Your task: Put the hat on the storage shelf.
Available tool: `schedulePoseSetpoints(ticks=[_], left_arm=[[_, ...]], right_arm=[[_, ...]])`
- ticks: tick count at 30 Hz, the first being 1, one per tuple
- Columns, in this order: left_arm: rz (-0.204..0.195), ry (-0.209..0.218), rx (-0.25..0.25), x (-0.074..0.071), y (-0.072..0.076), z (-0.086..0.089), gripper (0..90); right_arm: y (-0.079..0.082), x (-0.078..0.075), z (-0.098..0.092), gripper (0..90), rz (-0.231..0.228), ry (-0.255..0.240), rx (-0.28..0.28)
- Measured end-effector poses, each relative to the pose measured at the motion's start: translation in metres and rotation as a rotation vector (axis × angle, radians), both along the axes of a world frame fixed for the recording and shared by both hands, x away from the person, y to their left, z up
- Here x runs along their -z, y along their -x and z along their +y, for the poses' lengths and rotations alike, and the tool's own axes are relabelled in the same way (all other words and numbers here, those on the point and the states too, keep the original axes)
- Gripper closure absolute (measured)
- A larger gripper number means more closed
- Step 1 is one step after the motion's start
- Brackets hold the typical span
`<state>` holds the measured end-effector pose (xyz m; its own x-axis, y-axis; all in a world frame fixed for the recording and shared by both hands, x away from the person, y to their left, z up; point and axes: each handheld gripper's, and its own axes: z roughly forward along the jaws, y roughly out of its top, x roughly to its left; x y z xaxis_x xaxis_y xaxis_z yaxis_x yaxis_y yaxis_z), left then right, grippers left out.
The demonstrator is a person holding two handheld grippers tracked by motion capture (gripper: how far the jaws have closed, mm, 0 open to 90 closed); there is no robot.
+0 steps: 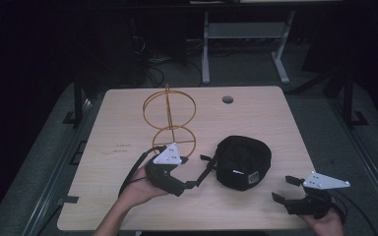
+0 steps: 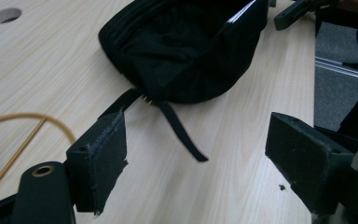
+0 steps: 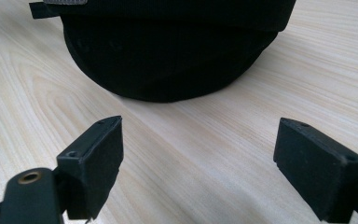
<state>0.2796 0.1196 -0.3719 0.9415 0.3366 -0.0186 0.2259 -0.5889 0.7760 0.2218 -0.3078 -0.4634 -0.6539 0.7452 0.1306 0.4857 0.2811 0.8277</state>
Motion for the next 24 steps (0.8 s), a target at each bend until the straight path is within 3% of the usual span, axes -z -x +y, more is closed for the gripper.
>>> schedulePoseSetpoints(ticks=[4,10,24], left_arm=[[0.005,-0.024,0.035,-0.002,-0.002,-0.015,20.4],[0.012,-0.023,0.074,-0.006,-0.004,-0.035,20.7],[0.016,-0.064,0.149,-0.008,-0.012,-0.075,22.4]], right_arm=[[0.000,0.000,-0.001,15.4,-0.002,-0.005,-0.002],[0.000,0.000,0.000,15.3,-0.006,-0.004,-0.008],[0.000,0.000,0.000,15.3,-0.006,-0.007,-0.013]])
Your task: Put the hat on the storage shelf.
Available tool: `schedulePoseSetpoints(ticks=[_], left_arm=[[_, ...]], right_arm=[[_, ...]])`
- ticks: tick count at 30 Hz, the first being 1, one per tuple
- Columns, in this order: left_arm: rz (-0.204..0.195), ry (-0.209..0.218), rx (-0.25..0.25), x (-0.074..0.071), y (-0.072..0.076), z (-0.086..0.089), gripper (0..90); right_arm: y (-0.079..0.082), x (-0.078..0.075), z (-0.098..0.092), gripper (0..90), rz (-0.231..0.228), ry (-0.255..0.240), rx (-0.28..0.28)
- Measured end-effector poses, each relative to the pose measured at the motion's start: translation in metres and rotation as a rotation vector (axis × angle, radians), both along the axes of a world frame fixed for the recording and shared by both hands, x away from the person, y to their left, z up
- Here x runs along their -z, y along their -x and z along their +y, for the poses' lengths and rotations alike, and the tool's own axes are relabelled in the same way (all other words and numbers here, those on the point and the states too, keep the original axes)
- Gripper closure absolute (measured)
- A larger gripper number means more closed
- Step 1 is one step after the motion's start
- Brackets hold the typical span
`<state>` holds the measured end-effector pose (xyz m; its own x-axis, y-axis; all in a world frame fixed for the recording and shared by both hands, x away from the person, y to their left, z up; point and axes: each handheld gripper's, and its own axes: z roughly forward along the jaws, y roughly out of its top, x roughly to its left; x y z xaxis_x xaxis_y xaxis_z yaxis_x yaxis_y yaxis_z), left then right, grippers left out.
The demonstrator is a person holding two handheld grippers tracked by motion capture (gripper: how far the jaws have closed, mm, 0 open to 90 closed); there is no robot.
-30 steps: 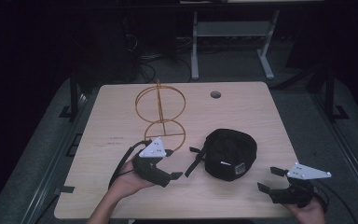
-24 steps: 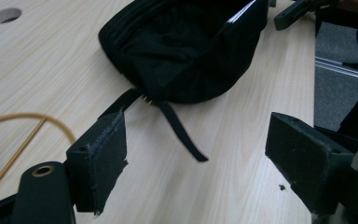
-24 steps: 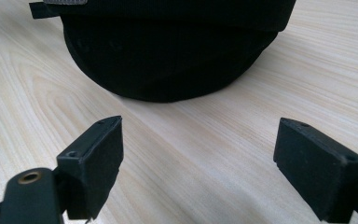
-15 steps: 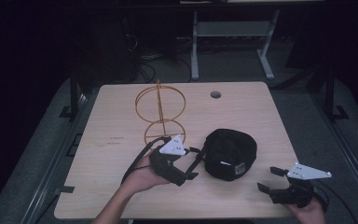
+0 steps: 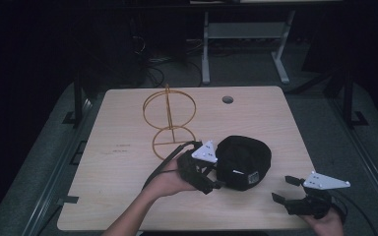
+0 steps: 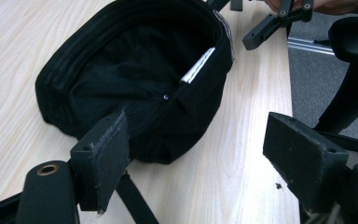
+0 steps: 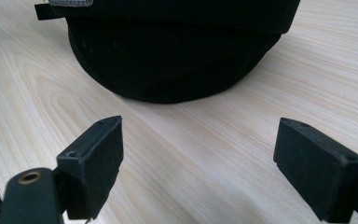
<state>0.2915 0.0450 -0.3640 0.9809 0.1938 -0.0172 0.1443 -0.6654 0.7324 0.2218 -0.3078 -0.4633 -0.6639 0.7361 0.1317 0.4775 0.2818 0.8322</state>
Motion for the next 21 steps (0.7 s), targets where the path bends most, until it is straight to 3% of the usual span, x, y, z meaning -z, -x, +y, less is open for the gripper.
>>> schedulePoseSetpoints(ticks=[21], left_arm=[[0.029,-0.069,0.060,0.009,-0.017,-0.040,31.1]], right_arm=[[0.000,0.000,0.003,15.4,-0.007,0.003,-0.018]])
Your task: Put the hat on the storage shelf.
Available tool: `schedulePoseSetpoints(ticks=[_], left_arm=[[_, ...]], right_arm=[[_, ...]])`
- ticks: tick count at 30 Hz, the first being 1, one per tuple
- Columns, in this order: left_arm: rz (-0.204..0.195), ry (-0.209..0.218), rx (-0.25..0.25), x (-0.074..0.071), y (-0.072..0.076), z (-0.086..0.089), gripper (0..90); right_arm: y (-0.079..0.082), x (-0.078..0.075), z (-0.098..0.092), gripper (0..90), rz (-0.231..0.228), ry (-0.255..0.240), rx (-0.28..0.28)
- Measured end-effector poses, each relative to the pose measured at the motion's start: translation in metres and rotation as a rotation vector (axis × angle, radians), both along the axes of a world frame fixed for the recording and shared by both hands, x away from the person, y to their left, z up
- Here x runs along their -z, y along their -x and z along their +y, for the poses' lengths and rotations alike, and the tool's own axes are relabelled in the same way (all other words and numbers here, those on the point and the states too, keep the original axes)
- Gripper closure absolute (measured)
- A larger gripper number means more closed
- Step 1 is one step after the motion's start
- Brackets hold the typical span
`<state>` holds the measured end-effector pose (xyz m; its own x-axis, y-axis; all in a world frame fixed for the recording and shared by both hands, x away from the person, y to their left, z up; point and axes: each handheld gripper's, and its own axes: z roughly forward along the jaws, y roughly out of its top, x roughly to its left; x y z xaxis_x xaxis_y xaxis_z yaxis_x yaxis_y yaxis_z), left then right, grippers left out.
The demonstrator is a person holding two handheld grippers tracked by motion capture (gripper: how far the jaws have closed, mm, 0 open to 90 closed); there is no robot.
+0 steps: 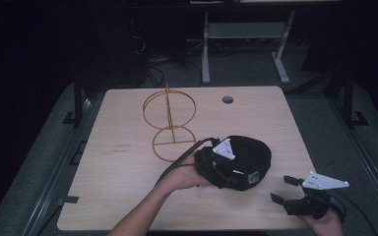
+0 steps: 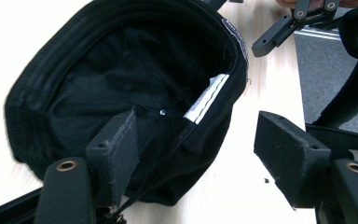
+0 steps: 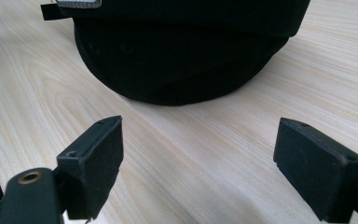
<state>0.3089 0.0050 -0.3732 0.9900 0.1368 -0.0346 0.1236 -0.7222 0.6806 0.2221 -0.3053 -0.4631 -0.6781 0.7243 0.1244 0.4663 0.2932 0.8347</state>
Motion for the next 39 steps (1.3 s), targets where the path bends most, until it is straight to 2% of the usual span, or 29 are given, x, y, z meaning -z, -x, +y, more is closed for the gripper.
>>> schedulePoseSetpoints(ticks=[6,8,13,15,19,26,31,37,39], left_arm=[[0.033,-0.024,0.010,0.010,-0.004,-0.006,38.9],[0.025,-0.045,0.016,0.012,-0.005,-0.007,40.8],[0.041,-0.054,0.042,0.016,-0.006,-0.009,47.9],[0.039,-0.075,0.052,0.019,-0.008,-0.011,48.4],[0.045,-0.086,0.071,0.021,-0.011,-0.010,57.3],[0.063,-0.061,0.108,0.020,-0.012,-0.011,75.2],[0.055,-0.054,0.121,0.015,-0.012,-0.015,78.4],[0.057,0.003,0.105,0.001,-0.015,-0.019,79.6],[0.060,0.011,0.101,-0.003,-0.017,-0.020,79.7]], right_arm=[[0.000,0.000,0.000,15.4,-0.003,0.003,-0.002],[0.001,0.000,0.000,15.4,-0.005,0.001,-0.004],[0.000,0.001,0.003,15.4,0.001,0.009,-0.014],[0.000,0.001,0.004,15.4,-0.001,0.011,-0.020],[0.001,0.001,0.005,15.4,0.003,0.013,-0.024],[0.000,0.003,0.005,15.4,0.007,0.007,-0.025],[0.001,0.002,0.006,15.3,0.011,-0.007,-0.027],[0.001,-0.001,0.006,14.0,-0.009,-0.030,-0.019],[0.002,-0.002,0.007,13.9,-0.012,-0.045,-0.013]])
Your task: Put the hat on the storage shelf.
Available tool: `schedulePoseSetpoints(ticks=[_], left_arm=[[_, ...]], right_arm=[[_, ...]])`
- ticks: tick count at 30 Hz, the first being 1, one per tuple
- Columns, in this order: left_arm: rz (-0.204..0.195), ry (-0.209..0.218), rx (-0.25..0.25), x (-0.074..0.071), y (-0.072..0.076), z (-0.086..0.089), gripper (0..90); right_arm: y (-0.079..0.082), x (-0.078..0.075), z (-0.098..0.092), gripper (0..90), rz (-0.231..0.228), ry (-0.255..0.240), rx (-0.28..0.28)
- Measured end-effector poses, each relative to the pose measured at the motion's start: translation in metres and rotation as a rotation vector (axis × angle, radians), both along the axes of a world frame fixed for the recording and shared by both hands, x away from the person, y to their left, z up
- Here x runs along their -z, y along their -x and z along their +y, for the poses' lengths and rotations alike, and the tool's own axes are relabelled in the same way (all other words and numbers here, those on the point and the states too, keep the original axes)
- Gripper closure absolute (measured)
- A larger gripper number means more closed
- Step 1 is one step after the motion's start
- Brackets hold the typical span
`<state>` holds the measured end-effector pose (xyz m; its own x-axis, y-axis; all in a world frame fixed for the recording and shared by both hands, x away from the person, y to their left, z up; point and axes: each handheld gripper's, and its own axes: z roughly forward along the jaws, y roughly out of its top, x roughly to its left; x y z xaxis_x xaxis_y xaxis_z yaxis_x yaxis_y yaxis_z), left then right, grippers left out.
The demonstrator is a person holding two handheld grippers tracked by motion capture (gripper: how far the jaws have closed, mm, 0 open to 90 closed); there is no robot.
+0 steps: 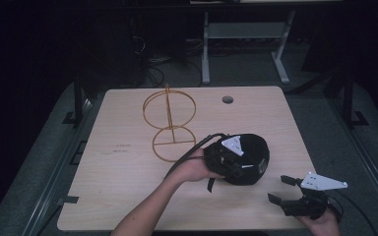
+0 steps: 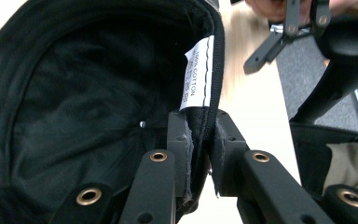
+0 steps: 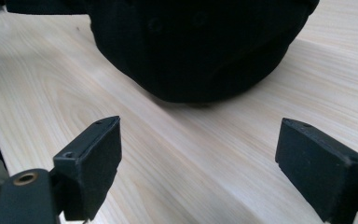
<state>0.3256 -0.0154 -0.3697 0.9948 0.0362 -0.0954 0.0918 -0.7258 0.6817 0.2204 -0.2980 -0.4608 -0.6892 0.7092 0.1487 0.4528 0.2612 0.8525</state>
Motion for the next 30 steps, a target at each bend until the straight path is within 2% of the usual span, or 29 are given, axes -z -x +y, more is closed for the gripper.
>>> schedulePoseSetpoints(ticks=[3,7,11,12,16,20,23,28,30], left_arm=[[-0.003,0.009,-0.011,-0.005,-0.002,-0.001,79.9],[-0.003,0.044,-0.027,-0.014,-0.004,-0.002,80.0],[0.007,0.083,-0.038,-0.025,-0.006,-0.003,80.3],[0.017,0.095,-0.042,-0.028,-0.007,-0.003,80.3],[0.013,0.120,-0.052,-0.040,-0.010,-0.004,80.7],[0.028,0.169,-0.058,-0.051,-0.013,-0.006,80.9],[0.034,0.197,-0.055,-0.058,-0.013,-0.009,80.9],[0.017,0.208,-0.023,-0.070,-0.007,-0.017,80.9],[0.011,0.214,-0.011,-0.074,-0.006,-0.019,80.9]], right_arm=[[0.000,-0.003,0.003,13.8,-0.005,-0.054,0.009],[0.000,-0.007,0.008,13.8,-0.032,-0.060,0.007],[-0.002,-0.010,0.010,13.8,-0.036,-0.071,0.014],[-0.002,-0.011,0.011,13.8,-0.040,-0.078,0.015],[-0.003,-0.017,0.014,13.8,-0.063,-0.128,0.003],[-0.005,-0.024,0.018,13.8,-0.087,-0.157,0.003],[-0.007,-0.029,0.020,13.8,-0.110,-0.163,-0.002],[-0.010,-0.038,0.020,14.4,-0.157,-0.179,0.027],[-0.010,-0.042,0.019,17.6,-0.176,-0.178,0.036]])
